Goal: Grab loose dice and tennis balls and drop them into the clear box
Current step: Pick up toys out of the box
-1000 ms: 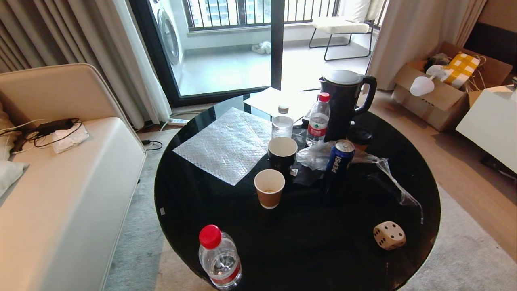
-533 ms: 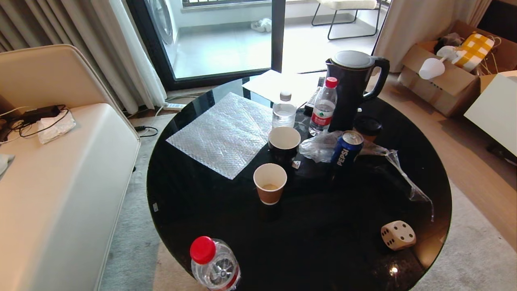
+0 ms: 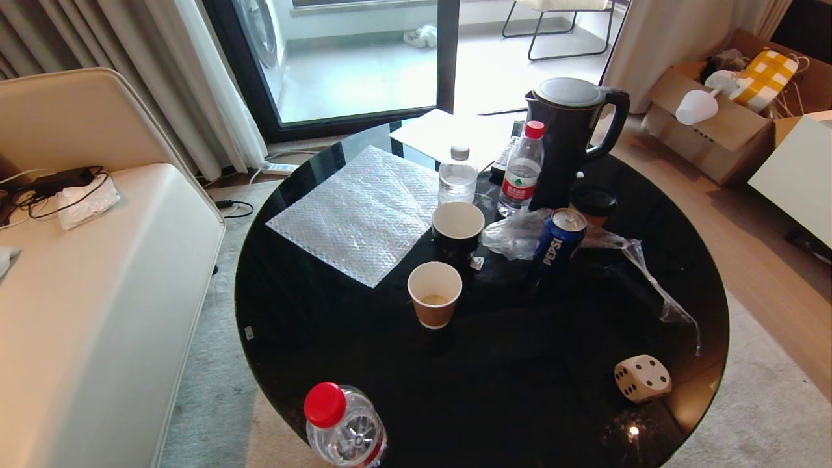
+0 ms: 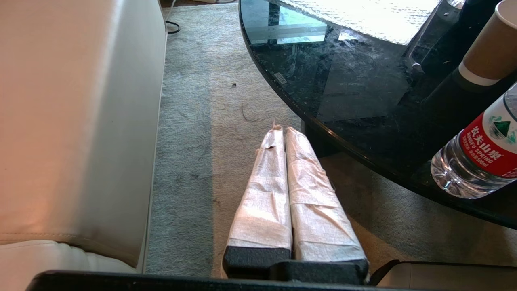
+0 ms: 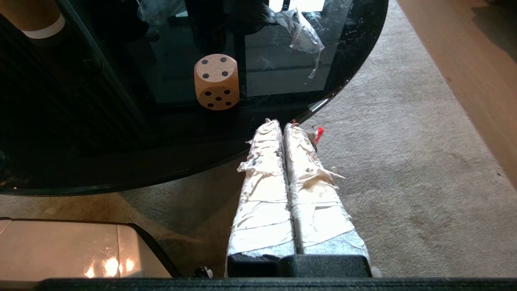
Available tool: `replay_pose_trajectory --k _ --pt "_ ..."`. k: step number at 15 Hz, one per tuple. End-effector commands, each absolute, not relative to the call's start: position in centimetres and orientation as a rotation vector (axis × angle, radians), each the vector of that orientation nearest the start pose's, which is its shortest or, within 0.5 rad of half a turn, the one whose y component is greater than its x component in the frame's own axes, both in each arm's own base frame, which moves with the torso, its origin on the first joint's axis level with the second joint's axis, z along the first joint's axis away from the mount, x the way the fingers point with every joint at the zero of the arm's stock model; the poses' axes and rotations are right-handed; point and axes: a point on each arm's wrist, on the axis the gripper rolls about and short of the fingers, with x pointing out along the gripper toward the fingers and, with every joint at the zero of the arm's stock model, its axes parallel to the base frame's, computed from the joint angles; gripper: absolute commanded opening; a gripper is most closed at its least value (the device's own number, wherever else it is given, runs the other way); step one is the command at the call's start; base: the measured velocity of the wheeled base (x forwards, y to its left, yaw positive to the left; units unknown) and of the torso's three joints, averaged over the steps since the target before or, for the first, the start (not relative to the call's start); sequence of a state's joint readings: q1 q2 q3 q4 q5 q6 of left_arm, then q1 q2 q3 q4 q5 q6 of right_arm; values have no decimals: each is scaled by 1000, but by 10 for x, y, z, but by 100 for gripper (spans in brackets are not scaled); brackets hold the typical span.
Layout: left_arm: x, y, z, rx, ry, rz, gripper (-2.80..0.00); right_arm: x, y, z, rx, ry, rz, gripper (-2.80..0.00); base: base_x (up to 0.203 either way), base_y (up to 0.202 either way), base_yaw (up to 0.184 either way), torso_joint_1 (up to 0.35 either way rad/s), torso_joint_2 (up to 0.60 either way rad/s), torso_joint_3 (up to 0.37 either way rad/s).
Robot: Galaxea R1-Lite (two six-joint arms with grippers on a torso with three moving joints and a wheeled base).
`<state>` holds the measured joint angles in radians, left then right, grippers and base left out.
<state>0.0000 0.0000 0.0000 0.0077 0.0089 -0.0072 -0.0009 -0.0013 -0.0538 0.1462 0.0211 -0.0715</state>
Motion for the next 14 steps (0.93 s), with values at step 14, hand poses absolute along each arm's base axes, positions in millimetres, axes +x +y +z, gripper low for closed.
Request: replay_pose_trajectory --k 14 --pt "-23 0 75 -8 8 9 -280 131 16 210 123 515 195 -280 0 0 0 0 0 0"
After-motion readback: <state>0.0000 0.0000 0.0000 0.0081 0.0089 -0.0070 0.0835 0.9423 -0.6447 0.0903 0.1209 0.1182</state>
